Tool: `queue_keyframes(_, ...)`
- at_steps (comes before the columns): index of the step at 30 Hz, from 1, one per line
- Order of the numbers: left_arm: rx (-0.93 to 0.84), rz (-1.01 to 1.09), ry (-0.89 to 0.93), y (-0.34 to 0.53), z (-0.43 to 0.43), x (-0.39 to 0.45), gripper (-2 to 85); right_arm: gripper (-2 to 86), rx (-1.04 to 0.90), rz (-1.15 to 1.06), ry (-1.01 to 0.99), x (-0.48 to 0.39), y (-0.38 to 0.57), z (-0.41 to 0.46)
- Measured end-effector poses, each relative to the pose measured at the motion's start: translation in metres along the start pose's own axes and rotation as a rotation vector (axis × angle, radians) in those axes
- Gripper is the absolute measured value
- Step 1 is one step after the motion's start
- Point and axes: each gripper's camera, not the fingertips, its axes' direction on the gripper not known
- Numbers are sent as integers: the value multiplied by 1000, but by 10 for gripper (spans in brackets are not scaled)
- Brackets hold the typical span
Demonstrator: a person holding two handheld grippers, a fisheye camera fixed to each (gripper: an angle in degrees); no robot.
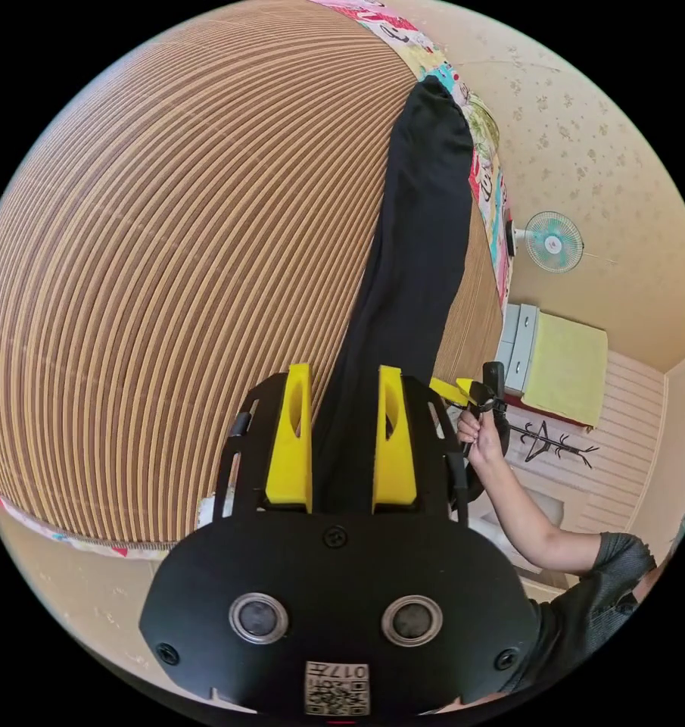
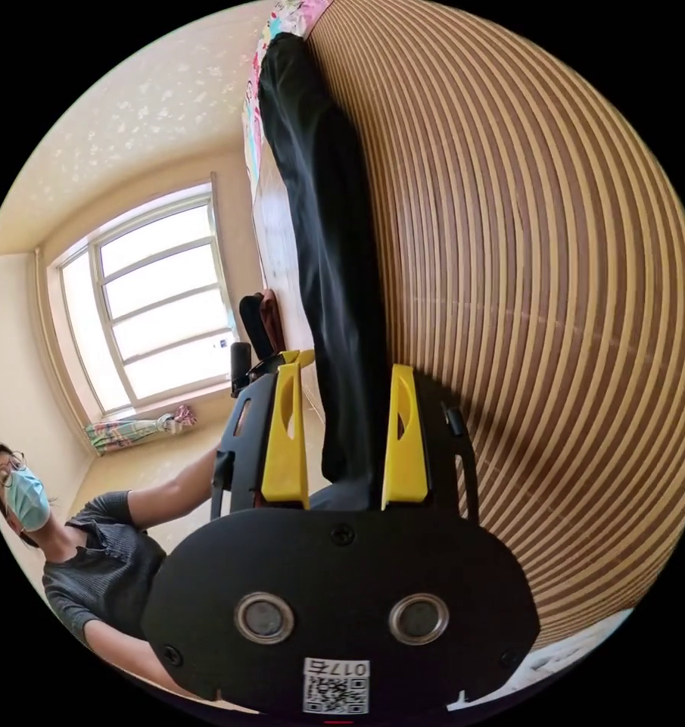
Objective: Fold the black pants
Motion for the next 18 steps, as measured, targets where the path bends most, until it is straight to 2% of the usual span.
queue_keyframes(4, -73, -6, -18, -7, 32, 13, 111, 110, -9, 19, -37, 8, -5, 37)
queue_keyframes(10, -188, -26, -108, 39, 66, 22, 46, 44, 5, -8, -206, 9, 42, 66)
queue_keyframes(12, -173, 22, -45, 61, 59, 28, 42, 33, 49, -64, -286, -4, 65, 61)
queue_keyframes(14, -121, 143, 190, 96, 37, 41, 40, 25, 100, -148, -371, -26, 92, 50)
queue_keyframes(16, -49, 249, 348, 128, 8, 54, 39, 18, 130, -244, -423, -60, 126, 35)
queue_keyframes(18, 25, 345, 425, 163, -27, 70, 39, 13, 95, -343, -427, -98, 148, 31)
